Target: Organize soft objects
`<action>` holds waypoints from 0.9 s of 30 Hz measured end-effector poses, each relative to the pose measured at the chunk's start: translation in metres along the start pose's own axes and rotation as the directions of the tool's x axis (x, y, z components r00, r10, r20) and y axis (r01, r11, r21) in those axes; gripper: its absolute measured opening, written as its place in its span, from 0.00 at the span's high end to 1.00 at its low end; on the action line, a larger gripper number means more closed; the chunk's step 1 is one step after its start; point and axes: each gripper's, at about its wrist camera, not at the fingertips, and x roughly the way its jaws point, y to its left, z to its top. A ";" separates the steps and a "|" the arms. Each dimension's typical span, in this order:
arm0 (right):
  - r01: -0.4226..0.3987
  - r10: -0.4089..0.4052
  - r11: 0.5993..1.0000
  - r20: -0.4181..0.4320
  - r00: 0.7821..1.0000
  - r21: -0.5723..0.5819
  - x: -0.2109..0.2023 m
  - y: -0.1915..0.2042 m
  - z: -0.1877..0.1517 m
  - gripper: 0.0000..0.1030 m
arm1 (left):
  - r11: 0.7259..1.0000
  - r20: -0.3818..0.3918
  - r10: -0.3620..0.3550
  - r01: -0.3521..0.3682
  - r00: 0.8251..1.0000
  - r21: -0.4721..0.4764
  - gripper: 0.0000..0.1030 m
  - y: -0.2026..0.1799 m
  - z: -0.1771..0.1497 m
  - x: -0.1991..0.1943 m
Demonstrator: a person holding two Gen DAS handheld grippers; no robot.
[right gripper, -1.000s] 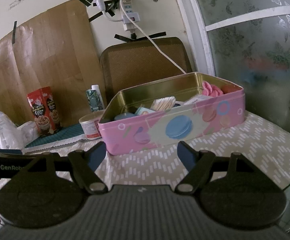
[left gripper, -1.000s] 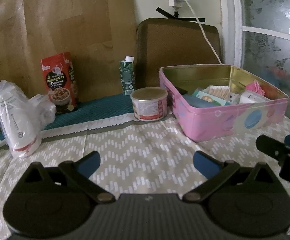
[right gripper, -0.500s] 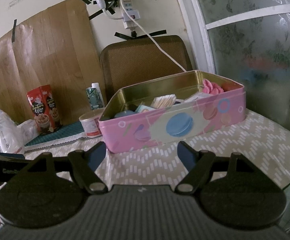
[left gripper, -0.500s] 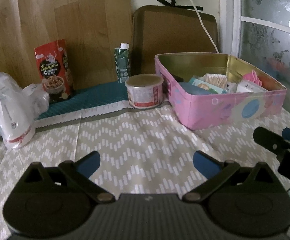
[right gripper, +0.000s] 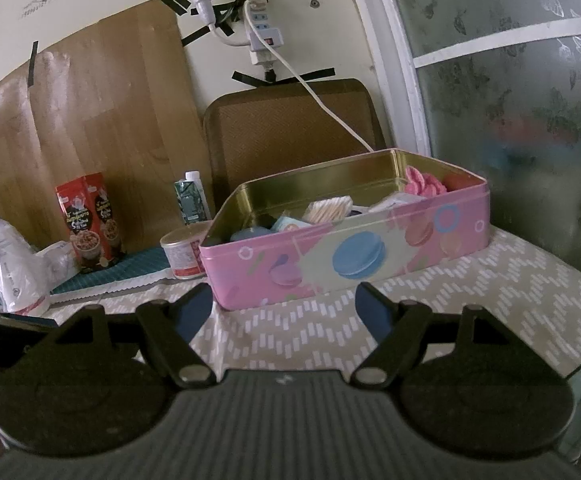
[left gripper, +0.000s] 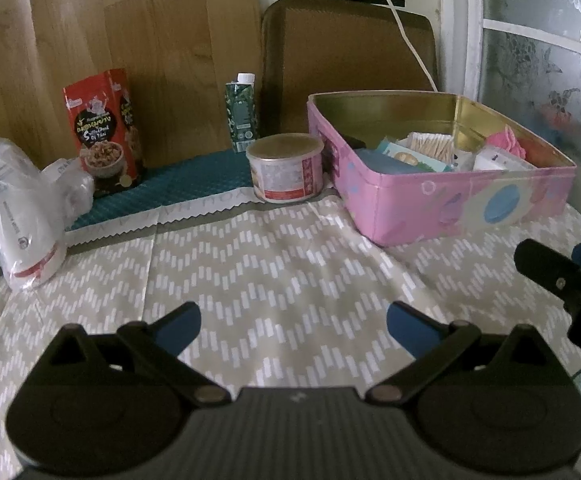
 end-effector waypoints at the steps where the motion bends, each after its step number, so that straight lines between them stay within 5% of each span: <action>1: 0.000 0.000 1.000 0.000 1.000 0.001 0.000 0.000 0.000 0.22 | 1.000 -0.001 0.000 0.000 1.000 0.002 0.00 -0.001 0.000 0.000; 27: -0.005 0.005 1.000 0.000 1.000 -0.003 -0.003 0.000 -0.001 0.22 | 0.997 -0.047 -0.045 0.047 0.998 0.054 0.00 -0.015 -0.008 0.002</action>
